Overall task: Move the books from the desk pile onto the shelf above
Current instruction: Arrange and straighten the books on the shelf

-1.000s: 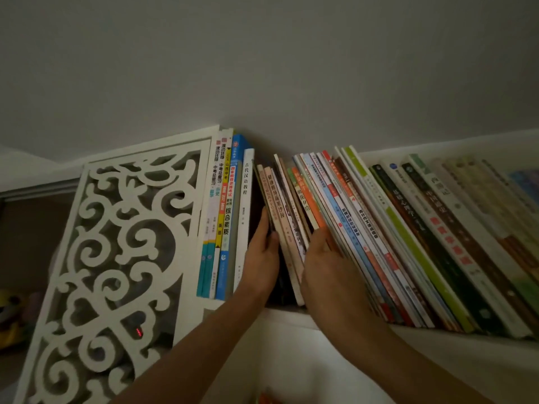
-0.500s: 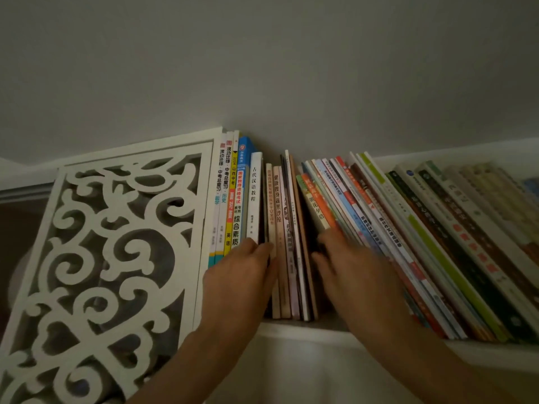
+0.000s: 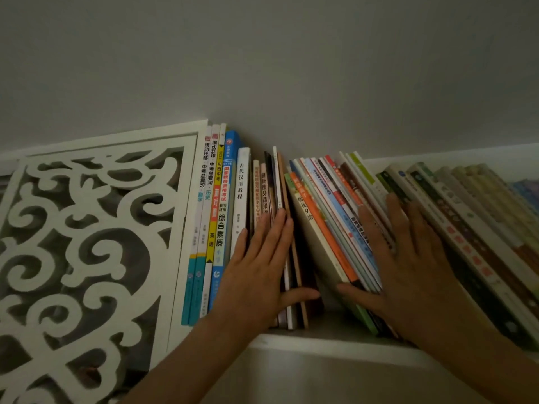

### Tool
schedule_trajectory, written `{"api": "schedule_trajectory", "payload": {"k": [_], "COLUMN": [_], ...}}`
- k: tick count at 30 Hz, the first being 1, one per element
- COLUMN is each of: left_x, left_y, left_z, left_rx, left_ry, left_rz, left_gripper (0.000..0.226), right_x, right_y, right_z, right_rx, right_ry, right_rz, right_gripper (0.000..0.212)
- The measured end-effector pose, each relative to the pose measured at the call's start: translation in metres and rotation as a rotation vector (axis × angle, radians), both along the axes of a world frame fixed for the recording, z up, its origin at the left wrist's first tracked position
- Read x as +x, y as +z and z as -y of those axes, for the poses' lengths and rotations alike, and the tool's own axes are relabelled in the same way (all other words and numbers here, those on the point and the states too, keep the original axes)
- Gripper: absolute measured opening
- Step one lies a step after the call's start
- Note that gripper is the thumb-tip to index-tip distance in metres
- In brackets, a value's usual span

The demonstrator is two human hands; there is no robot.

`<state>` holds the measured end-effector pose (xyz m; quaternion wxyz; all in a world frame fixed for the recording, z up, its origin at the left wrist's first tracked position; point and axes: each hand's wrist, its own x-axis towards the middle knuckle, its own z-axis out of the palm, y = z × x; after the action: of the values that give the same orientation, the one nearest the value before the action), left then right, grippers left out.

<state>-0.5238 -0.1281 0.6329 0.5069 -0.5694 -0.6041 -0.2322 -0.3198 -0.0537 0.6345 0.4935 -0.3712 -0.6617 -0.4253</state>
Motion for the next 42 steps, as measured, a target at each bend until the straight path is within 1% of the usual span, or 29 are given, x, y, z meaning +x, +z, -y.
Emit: {"api": "schedule_trajectory", "payload": {"k": [1,3,5,8,10,12,15,16,18,20,21,22,24,27,28,29,32,34,37,39,40,42], "left_x": [-0.001,0.0,0.001,0.005,0.004,0.003,0.001,0.0,-0.003,-0.005,-0.007,-0.009,-0.013,-0.02,-0.021,-0.021,-0.019,-0.018,-0.015,-0.01,-0.003,0.011], "left_y": [0.0,-0.002,-0.003,-0.005,-0.005,-0.004,-0.003,-0.002,0.0,0.001,0.001,0.002,0.004,0.008,0.008,0.009,0.01,0.014,0.021,0.02,0.019,0.015], "left_z": [0.001,0.004,0.006,0.002,-0.006,-0.01,-0.004,0.0,0.006,0.006,0.005,0.005,0.004,0.006,0.006,0.006,0.006,0.009,0.021,0.022,0.022,0.025], "left_rx": [-0.002,0.038,0.028,0.071,0.112,0.124,0.162,0.157,0.159,0.131,0.118,0.11,0.108,0.096,0.096,0.105,0.092,0.073,-0.045,-0.055,-0.053,-0.009], "left_ry": [-0.05,-0.212,-0.337,-0.32,-0.259,-0.232,-0.278,-0.281,-0.225,-0.161,-0.131,-0.096,-0.02,0.004,0.004,0.005,-0.058,-0.056,-0.034,-0.08,-0.118,-0.227], "left_rz": [-0.003,-0.008,0.07,0.124,0.083,0.069,0.09,0.096,0.05,0.013,0.0,-0.018,-0.075,-0.137,-0.145,-0.147,-0.093,-0.07,-0.049,-0.015,0.022,0.13], "left_gripper": [0.091,0.083,0.078,0.077,0.077,0.073,0.066,0.063,0.057,0.06,0.065,0.07,0.077,0.087,0.088,0.089,0.093,0.098,0.108,0.105,0.097,0.074], "right_x": [-0.005,-0.018,-0.026,-0.038,-0.05,-0.067,-0.081,-0.081,-0.072,-0.055,-0.045,-0.035,-0.013,0.012,0.014,0.013,0.002,-0.002,-0.003,-0.002,-0.003,-0.009], "right_y": [0.002,0.003,0.008,0.012,0.018,0.024,0.03,0.029,0.025,0.018,0.014,0.01,0.004,0.006,0.007,0.008,0.004,0.002,0.001,-0.002,-0.003,-0.003], "right_z": [0.001,0.004,0.007,0.018,0.027,0.039,0.045,0.042,0.036,0.03,0.026,0.022,0.014,0.009,0.006,0.005,0.001,-0.002,0.004,0.009,0.014,0.024], "right_rx": [0.02,0.033,0.052,0.014,-0.076,-0.148,-0.202,-0.197,-0.138,-0.068,-0.024,-0.004,0.01,0.073,0.047,0.007,-0.045,-0.082,-0.073,-0.069,-0.055,0.018], "right_ry": [0.02,0.042,0.061,0.059,0.09,0.116,0.162,0.158,0.13,0.093,0.077,0.052,-0.04,-0.116,-0.099,-0.091,-0.068,-0.056,-0.003,0.062,0.105,0.175], "right_rz": [-0.027,-0.092,-0.136,-0.193,-0.255,-0.316,-0.362,-0.347,-0.288,-0.172,-0.1,-0.03,0.099,0.324,0.371,0.374,0.248,0.203,0.198,0.206,0.187,0.126], "right_gripper": [0.102,0.097,0.091,0.08,0.082,0.078,0.075,0.074,0.07,0.072,0.077,0.086,0.11,0.12,0.119,0.119,0.124,0.126,0.122,0.11,0.099,0.077]}}
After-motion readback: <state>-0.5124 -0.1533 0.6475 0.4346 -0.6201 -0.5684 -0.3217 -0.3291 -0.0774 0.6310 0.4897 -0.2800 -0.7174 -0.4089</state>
